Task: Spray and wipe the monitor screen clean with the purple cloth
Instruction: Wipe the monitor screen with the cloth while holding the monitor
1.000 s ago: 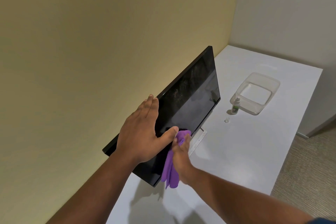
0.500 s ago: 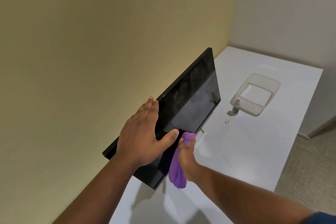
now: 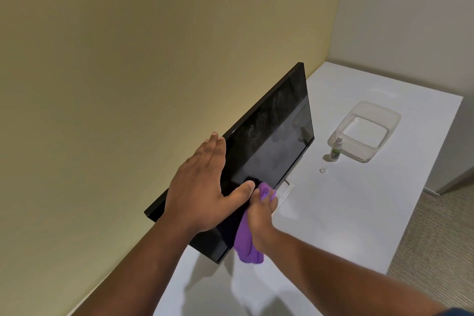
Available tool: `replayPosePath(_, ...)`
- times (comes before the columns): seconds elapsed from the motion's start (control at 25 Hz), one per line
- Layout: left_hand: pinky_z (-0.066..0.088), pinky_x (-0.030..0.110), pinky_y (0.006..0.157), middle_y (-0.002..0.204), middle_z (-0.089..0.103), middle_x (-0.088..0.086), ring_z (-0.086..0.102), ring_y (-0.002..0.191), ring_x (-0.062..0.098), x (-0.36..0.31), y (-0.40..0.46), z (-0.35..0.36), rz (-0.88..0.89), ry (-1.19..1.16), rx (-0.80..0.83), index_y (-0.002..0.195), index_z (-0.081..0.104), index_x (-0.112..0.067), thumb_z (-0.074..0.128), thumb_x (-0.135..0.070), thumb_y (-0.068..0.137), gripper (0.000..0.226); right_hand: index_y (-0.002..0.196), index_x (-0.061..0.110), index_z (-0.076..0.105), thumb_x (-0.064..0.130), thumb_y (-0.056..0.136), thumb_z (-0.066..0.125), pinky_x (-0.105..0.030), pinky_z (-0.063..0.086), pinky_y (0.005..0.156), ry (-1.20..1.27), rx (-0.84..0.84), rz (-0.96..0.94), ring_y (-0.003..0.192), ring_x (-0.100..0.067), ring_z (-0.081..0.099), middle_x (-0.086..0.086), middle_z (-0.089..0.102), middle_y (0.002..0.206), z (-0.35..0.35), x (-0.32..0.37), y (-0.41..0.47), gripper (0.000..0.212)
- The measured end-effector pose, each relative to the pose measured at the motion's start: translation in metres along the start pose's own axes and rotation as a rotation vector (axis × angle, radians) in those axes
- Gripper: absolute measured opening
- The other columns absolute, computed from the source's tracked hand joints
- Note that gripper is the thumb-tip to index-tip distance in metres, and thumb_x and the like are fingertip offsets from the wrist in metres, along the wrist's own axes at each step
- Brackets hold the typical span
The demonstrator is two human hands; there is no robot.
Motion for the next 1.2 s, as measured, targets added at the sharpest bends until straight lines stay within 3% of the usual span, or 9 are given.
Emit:
replayPosePath(0.12,0.020,0.039,0.126,0.172,-0.005,-0.005,0.002,0.157,0.010,0.001,0.000,0.001,-0.008,0.000,0.011,0.164,-0.001,-0.026,0.015,-0.090,0.081,0.106,0.161,0.039,0.003,0.079,0.079,0.026,-0.036,0.038,0.116,0.110,-0.024,-0.134,0.150,-0.024,0.031,0.002,0.019,0.168,0.018,0.026,-0.011,0.095)
replayPosePath(0.24,0.020,0.040,0.126,0.171,-0.007,-0.006,0.001,0.157,0.010,0.002,0.000,0.000,-0.015,0.000,0.020,0.164,-0.002,-0.026,0.010,-0.092,0.079,0.108,0.158,0.047,0.004,0.052,0.103,0.040,-0.009,0.033,0.112,-0.065,0.088,-0.345,0.152,-0.007,0.024,0.013,0.015,0.169,0.016,-0.003,-0.030,0.066)
replayPosePath(0.32,0.020,0.039,0.126,0.171,-0.008,-0.006,0.001,0.157,0.011,0.001,0.000,-0.001,-0.007,0.003,0.021,0.164,-0.003,-0.026,0.011,-0.092,0.079,0.108,0.162,0.035,0.008,0.039,0.108,0.041,-0.030,0.030,0.123,-0.146,0.105,-0.324,0.153,-0.014,0.025,0.007,0.017,0.170,0.001,-0.024,-0.019,0.064)
replayPosePath(0.44,0.019,0.038,0.126,0.171,-0.008,-0.006,0.000,0.157,0.010,0.001,0.000,-0.002,-0.007,-0.003,0.021,0.164,-0.003,-0.026,0.015,-0.090,0.080,0.107,0.155,0.018,0.027,0.039,0.108,0.041,-0.050,0.043,0.113,-0.056,-0.030,-0.024,0.133,-0.031,0.050,-0.010,0.040,0.153,-0.009,-0.010,0.016,0.053)
replayPosePath(0.6,0.019,0.039,0.126,0.171,-0.010,-0.007,-0.003,0.157,0.009,0.002,0.000,0.000,-0.007,0.002,0.034,0.163,-0.005,-0.027,0.014,-0.090,0.080,0.106,0.140,0.028,0.035,0.059,0.095,0.052,-0.042,0.049,0.099,0.135,-0.182,-0.149,0.116,-0.026,0.057,-0.007,0.050,0.132,0.000,0.041,0.011,0.057)
replayPosePath(0.72,0.019,0.040,0.126,0.171,-0.011,-0.007,-0.004,0.157,0.009,0.002,0.000,0.000,-0.004,0.008,0.041,0.163,-0.007,-0.026,0.013,-0.090,0.080,0.106,0.156,0.037,0.021,0.059,0.096,0.050,-0.044,0.042,0.114,-0.240,-0.077,-0.443,0.141,-0.022,0.042,0.001,0.033,0.160,0.008,0.029,-0.008,0.070)
replayPosePath(0.8,0.018,0.040,0.126,0.171,-0.013,-0.007,-0.005,0.157,0.010,0.003,0.000,0.000,-0.003,0.014,0.048,0.163,-0.009,-0.027,0.009,-0.092,0.078,0.108,0.161,0.036,0.012,0.048,0.104,0.045,-0.046,0.036,0.120,-0.322,-0.075,-0.343,0.149,-0.024,0.034,0.005,0.026,0.166,0.002,0.004,0.002,0.068)
replayPosePath(0.96,0.017,0.039,0.127,0.170,-0.017,-0.008,-0.006,0.157,0.010,0.004,0.000,0.002,0.008,0.005,0.051,0.162,-0.012,-0.028,0.007,-0.093,0.078,0.108,0.153,0.024,0.032,0.037,0.109,0.040,-0.050,0.044,0.114,-0.162,-0.034,-0.065,0.133,-0.029,0.052,-0.009,0.049,0.149,-0.007,-0.007,0.015,0.047)
replayPosePath(1.2,0.016,0.040,0.127,0.170,-0.018,-0.007,-0.009,0.157,0.010,0.003,0.001,0.000,0.009,0.021,0.067,0.162,-0.014,-0.027,0.003,-0.093,0.075,0.110,0.158,0.043,0.016,0.067,0.088,0.044,-0.039,0.028,0.123,0.032,0.116,-0.120,0.150,-0.022,0.032,0.004,0.029,0.162,0.003,0.010,-0.014,0.079)
Point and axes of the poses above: each hand's wrist, its own y-axis towards the middle knuckle, its own z-axis out of the palm, x = y × z, the point moved 4 cm from there along y, towards the middle knuckle
